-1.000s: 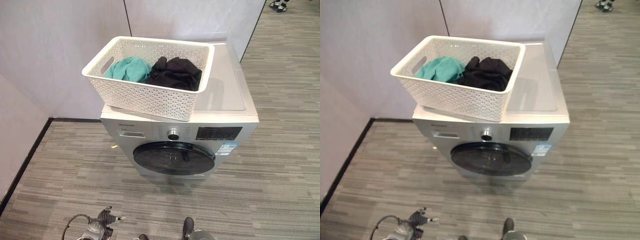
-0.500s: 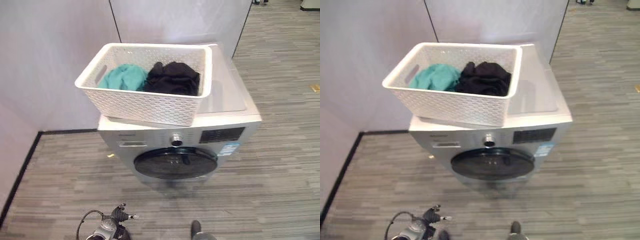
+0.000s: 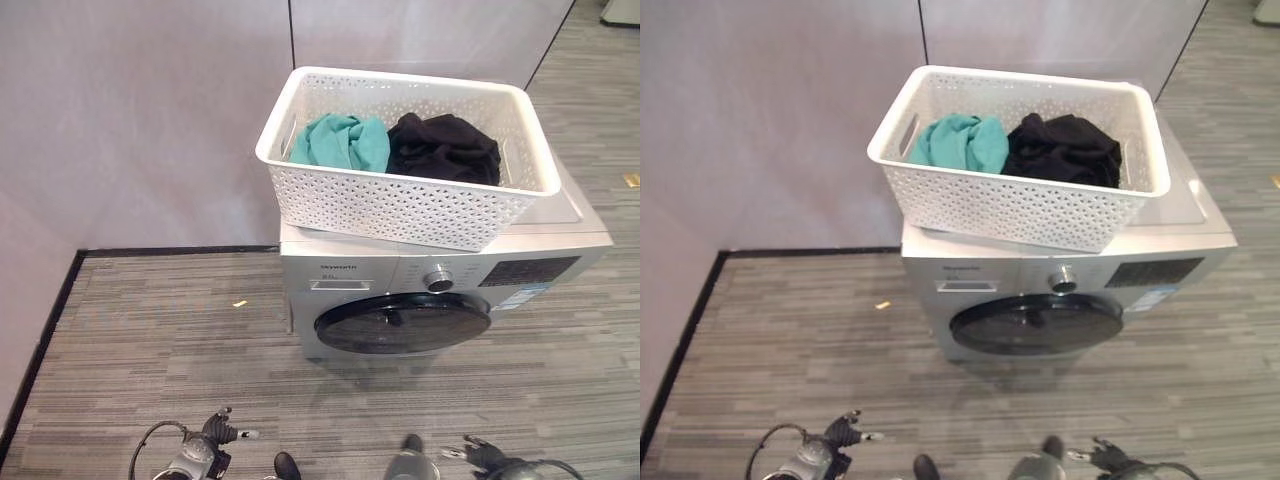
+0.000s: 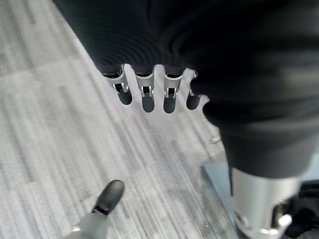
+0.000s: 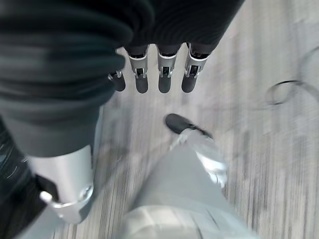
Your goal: Grab the laundry basket,head to the washer,open it,put in the laundry and shut it.
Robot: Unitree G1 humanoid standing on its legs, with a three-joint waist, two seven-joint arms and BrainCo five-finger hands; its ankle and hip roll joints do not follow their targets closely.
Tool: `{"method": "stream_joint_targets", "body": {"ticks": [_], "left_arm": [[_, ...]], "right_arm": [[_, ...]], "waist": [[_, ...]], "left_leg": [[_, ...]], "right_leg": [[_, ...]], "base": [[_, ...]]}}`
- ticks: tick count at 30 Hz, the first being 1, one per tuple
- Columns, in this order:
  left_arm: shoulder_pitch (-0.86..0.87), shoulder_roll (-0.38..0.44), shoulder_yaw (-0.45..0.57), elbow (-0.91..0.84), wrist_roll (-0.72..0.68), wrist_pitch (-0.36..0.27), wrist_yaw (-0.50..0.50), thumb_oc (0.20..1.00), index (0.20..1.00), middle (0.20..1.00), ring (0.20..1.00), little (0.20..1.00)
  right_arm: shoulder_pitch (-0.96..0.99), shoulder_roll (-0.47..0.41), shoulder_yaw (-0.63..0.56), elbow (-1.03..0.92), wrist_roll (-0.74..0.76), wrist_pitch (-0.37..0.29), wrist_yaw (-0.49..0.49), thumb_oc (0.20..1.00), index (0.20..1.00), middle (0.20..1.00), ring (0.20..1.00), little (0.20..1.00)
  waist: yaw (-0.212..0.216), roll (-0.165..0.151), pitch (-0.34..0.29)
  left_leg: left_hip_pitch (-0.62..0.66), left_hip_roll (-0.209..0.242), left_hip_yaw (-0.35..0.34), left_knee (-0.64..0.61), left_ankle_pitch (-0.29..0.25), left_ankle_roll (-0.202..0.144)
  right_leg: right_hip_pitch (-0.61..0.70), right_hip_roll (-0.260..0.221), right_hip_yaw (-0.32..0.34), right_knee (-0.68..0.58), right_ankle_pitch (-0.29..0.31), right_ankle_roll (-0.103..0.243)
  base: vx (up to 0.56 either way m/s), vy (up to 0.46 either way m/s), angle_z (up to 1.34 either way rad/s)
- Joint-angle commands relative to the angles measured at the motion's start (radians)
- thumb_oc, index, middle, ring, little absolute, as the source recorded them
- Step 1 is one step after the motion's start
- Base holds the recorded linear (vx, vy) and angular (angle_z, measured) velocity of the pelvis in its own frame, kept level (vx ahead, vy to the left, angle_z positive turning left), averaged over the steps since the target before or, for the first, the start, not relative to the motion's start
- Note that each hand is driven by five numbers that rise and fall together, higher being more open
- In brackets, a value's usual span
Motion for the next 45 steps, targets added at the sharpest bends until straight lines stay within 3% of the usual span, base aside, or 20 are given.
{"method": "stream_joint_targets", "body": {"ticks": [1, 4, 13, 14, 15, 19, 20, 22, 28, 34, 39, 40, 45], "left_arm": [[-0.027, 0.002, 0.053, 0.036, 0.010, -0.013, 0.003, 1.000, 1.000, 1.000, 1.000, 1.000], [-0.013, -0.001, 0.071, 0.043, -0.008, -0.017, 0.006, 1.000, 1.000, 1.000, 1.000, 1.000], [-0.005, -0.033, 0.038, 0.029, -0.012, -0.020, -0.004, 1.000, 1.000, 1.000, 1.000, 1.000], [-0.006, -0.042, 0.027, 0.022, -0.012, -0.023, -0.005, 1.000, 1.000, 1.000, 1.000, 1.000], [-0.006, -0.042, 0.026, 0.022, -0.012, -0.023, -0.005, 1.000, 1.000, 1.000, 1.000, 1.000], [-0.006, -0.052, 0.022, 0.038, -0.009, -0.019, -0.011, 1.000, 1.000, 1.000, 1.000, 1.000], [-0.005, -0.052, 0.021, 0.039, -0.009, -0.019, -0.011, 1.000, 1.000, 1.000, 1.000, 1.000], [-0.002, -0.050, 0.032, 0.050, -0.006, -0.019, -0.010, 1.000, 1.000, 1.000, 1.000, 1.000], [0.008, -0.038, 0.050, 0.050, -0.002, -0.019, -0.013, 1.000, 1.000, 1.000, 1.000, 1.000], [0.036, -0.022, 0.068, 0.024, 0.012, -0.026, -0.024, 1.000, 1.000, 1.000, 1.000, 1.000], [0.074, -0.016, 0.088, 0.003, 0.024, -0.025, -0.048, 1.000, 1.000, 1.000, 1.000, 1.000], [0.089, -0.016, 0.097, 0.001, 0.031, -0.024, -0.056, 1.000, 1.000, 1.000, 1.000, 1.000], [0.113, -0.022, 0.104, 0.001, 0.048, -0.024, -0.067, 1.000, 1.000, 1.000, 1.000, 1.000]], "right_arm": [[-0.010, -0.022, 0.010, 0.039, -0.022, -0.012, 0.002, 1.000, 1.000, 1.000, 1.000, 1.000], [0.023, -0.027, -0.003, 0.046, -0.007, -0.022, 0.005, 1.000, 1.000, 1.000, 1.000, 1.000], [0.076, -0.037, -0.043, 0.092, 0.012, -0.027, 0.004, 1.000, 1.000, 1.000, 1.000, 1.000], [0.085, -0.044, -0.049, 0.098, 0.013, -0.029, 0.004, 1.000, 1.000, 1.000, 1.000, 1.000], [0.086, -0.044, -0.049, 0.099, 0.013, -0.029, 0.004, 1.000, 1.000, 1.000, 1.000, 1.000], [0.090, -0.050, -0.051, 0.083, 0.016, -0.037, 0.000, 1.000, 1.000, 1.000, 1.000, 1.000], [0.091, -0.050, -0.051, 0.084, 0.016, -0.037, 0.000, 1.000, 1.000, 1.000, 1.000, 1.000], [0.105, -0.064, -0.073, 0.046, 0.036, -0.047, -0.007, 1.000, 1.000, 1.000, 1.000, 1.000], [0.141, -0.115, -0.094, -0.036, 0.006, -0.058, -0.011, 1.000, 1.000, 1.000, 1.000, 1.000], [0.236, -0.248, -0.162, -0.226, -0.072, -0.063, 0.003, 1.000, 1.000, 1.000, 1.000, 1.000], [0.347, -0.432, -0.237, -0.463, -0.202, -0.070, 0.039, 1.000, 1.000, 1.000, 1.000, 1.000], [0.386, -0.501, -0.266, -0.543, -0.255, -0.077, 0.053, 1.000, 1.000, 1.000, 1.000, 1.000], [0.430, -0.623, -0.329, -0.700, -0.327, -0.093, 0.071, 1.000, 1.000, 1.000, 1.000, 1.000]], "waist": [[0.008, -0.002, -0.003], [0.001, -0.021, -0.024], [-0.021, -0.021, -0.052], [-0.027, -0.023, -0.051], [-0.026, -0.019, -0.055], [-0.041, -0.022, -0.060], [-0.040, -0.019, -0.063], [-0.056, -0.022, -0.067], [-0.076, -0.018, -0.075], [-0.092, -0.017, -0.070], [-0.093, -0.017, -0.067], [-0.090, -0.018, -0.065], [-0.084, -0.018, -0.064]], "left_leg": [[-0.044, 0.006, -0.031, 0.057, 0.019, -0.051], [-0.033, 0.019, -0.028, 0.066, 0.018, -0.063], [-0.017, 0.048, -0.046, 0.051, 0.041, -0.083], [-0.030, 0.054, -0.031, 0.046, 0.071, -0.079], [-0.019, 0.053, -0.045, 0.040, 0.055, -0.088], [-0.030, 0.066, -0.017, 0.016, 0.094, -0.088], [-0.022, 0.066, -0.032, 0.014, 0.076, -0.098], [-0.028, 0.071, 0.001, 0.009, 0.101, -0.095], [-0.006, 0.080, 0.009, 0.011, 0.083, -0.109], [-0.004, 0.087, 0.035, 0.013, 0.104, -0.107], [-0.002, 0.093, 0.013, 0.011, 0.094, -0.124], [-0.006, 0.095, 0.010, 0.011, 0.096, -0.126], [-0.013, 0.097, 0.003, 0.010, 0.101, -0.129]], "right_leg": [[0.128, 0.026, -0.028, -0.124, 0.081, 0.028], [0.148, 0.063, 0.032, -0.181, 0.072, 0.021], [0.184, 0.106, 0.030, -0.215, 0.027, 0.001], [0.170, 0.111, 0.023, -0.224, 0.039, -0.011], [0.179, 0.115, 0.033, -0.227, 0.027, -0.001], [0.157, 0.124, 0.038, -0.250, 0.055, -0.006], [0.166, 0.126, 0.049, -0.252, 0.043, 0.004], [0.147, 0.129, 0.052, -0.256, 0.061, -0.005], [0.152, 0.141, 0.079, -0.253, 0.052, 0.004], [0.147, 0.146, 0.074, -0.250, 0.062, -0.006], [0.156, 0.151, 0.075, -0.255, 0.044, 0.007], [0.157, 0.151, 0.071, -0.255, 0.043, 0.008], [0.162, 0.151, 0.061, -0.257, 0.038, 0.009]], "base": [[0.02, -0.042, -0.03], [0.06, -0.078, -0.09], [0.03, -0.086, -0.03], [-0.01, -0.049, 0.05], [-0.08, -0.071, 0.05], [-0.03, -0.034, -0.01], [0.02, -0.027, -0.13], [-0.03, -0.031, -0.11], [-0.02, -0.027, -0.21], [0.01, -0.026, -0.09], [0.03, -0.019, -0.02], [0.01, -0.027, 0.05], [0.01, -0.016, 0.09]]}}
